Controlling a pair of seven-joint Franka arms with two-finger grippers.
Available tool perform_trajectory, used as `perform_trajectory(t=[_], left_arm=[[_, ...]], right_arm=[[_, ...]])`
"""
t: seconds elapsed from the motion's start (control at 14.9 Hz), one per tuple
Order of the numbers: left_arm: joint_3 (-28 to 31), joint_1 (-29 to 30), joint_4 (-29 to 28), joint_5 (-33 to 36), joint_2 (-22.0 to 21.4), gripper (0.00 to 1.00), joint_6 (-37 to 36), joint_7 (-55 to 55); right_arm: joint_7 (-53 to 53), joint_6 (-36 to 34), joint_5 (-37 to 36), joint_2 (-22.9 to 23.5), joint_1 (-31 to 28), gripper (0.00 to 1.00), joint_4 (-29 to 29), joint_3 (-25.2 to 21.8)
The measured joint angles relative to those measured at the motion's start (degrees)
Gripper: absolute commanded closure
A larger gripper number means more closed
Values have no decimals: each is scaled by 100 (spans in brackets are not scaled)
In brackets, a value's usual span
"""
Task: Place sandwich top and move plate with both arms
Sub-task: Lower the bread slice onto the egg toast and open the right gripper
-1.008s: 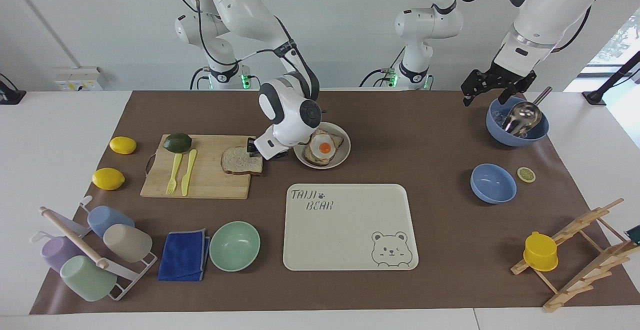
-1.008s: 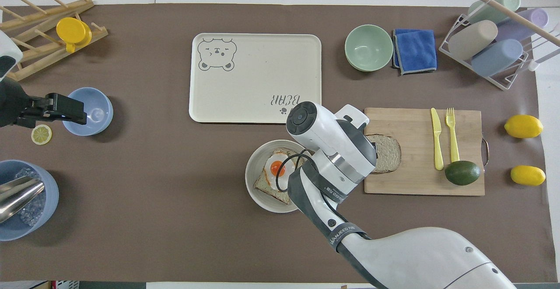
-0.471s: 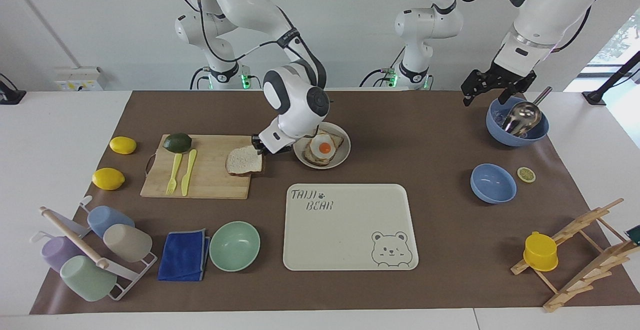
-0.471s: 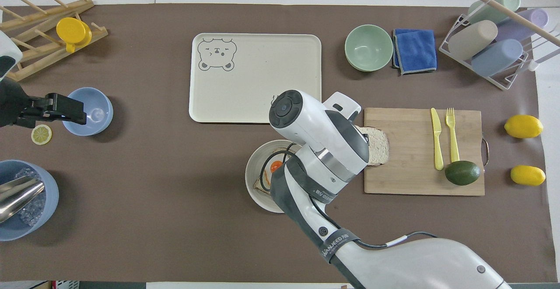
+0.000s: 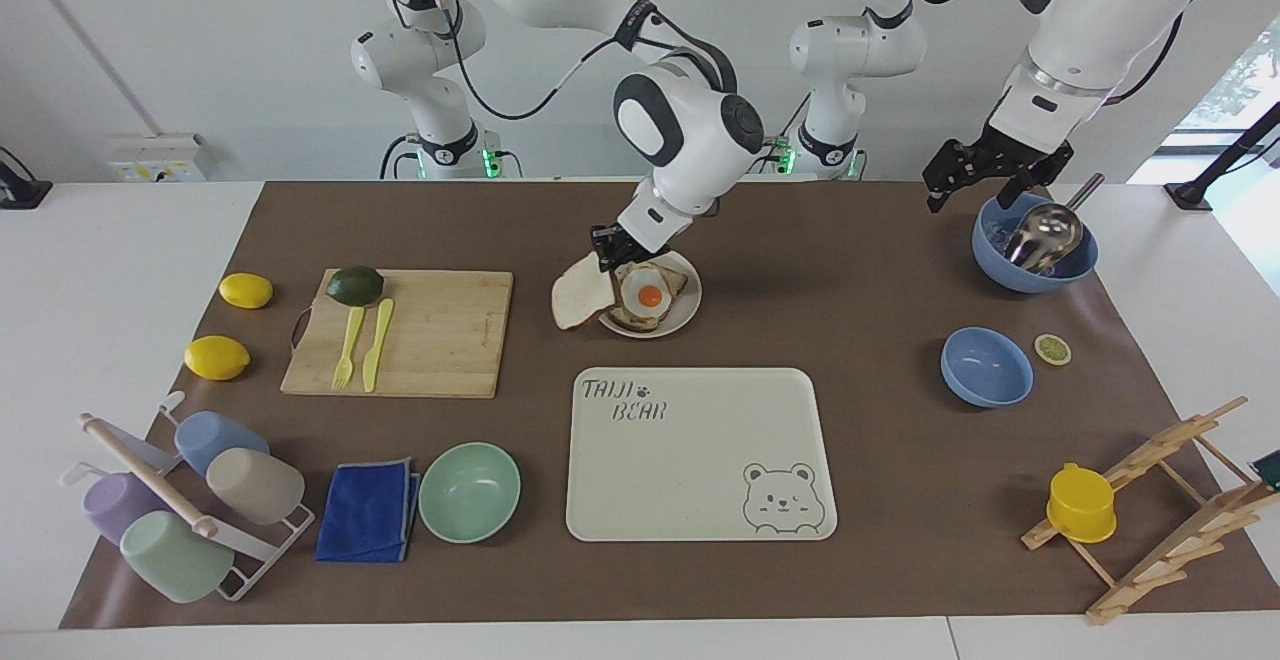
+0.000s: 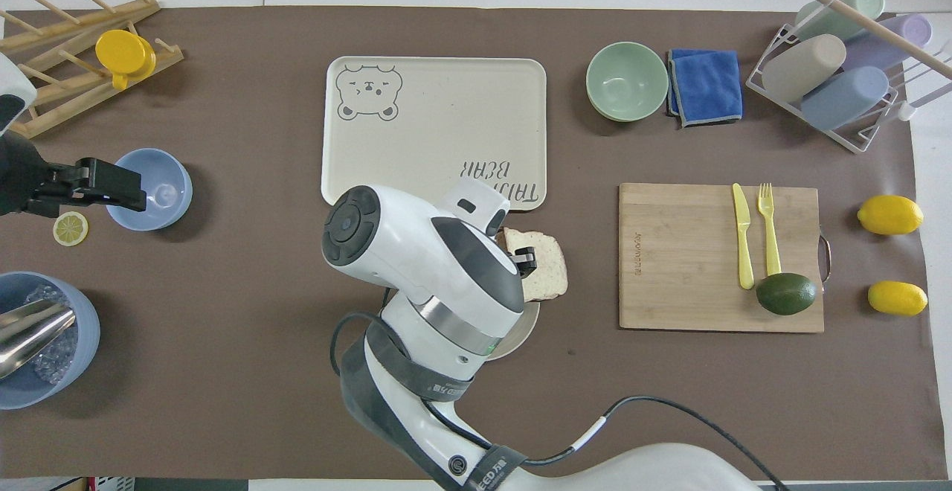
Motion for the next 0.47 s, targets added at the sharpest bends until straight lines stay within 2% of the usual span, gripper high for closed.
perform_trajectory(t=[0.47], left_arm=[[2,1,-158,0,-36,0,63,0]], right_arm=[[647,1046,608,171,201,100,-160,13]])
